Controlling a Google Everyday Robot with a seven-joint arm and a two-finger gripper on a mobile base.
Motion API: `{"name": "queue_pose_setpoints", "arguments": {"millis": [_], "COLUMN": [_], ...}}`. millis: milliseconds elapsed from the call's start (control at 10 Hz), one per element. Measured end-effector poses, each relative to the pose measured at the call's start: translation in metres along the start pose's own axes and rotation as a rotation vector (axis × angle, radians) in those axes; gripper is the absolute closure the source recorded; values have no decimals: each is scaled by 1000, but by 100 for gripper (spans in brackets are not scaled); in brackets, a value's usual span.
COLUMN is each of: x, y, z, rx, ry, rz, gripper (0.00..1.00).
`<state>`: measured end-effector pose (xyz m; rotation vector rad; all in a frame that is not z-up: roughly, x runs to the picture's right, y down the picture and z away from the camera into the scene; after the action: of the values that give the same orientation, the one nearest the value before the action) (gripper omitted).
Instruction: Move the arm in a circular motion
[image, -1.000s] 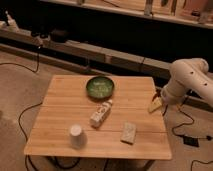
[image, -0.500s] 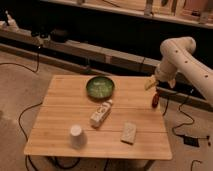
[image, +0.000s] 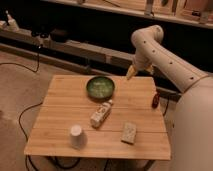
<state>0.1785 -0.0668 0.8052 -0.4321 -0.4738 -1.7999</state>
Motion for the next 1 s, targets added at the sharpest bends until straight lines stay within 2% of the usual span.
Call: {"name": "queue_pose_setpoints", "arguments": {"millis": [200, 300, 400, 500, 600, 700, 1000], "x": [5, 2, -3, -20, -38, -67, -175], "y": [-62, -83, -100, -121, -130, -139, -155], "z": [-4, -8, -14, -22, -26, -28, -13], "rx": [91, 130, 167, 214, 240, 269, 341], "ry": [17, 29, 43, 57, 62, 60, 10], "rz": [-112, -158, -197, -255, -287, -321, -389], "gripper": [20, 20, 20, 20, 20, 20, 20]}}
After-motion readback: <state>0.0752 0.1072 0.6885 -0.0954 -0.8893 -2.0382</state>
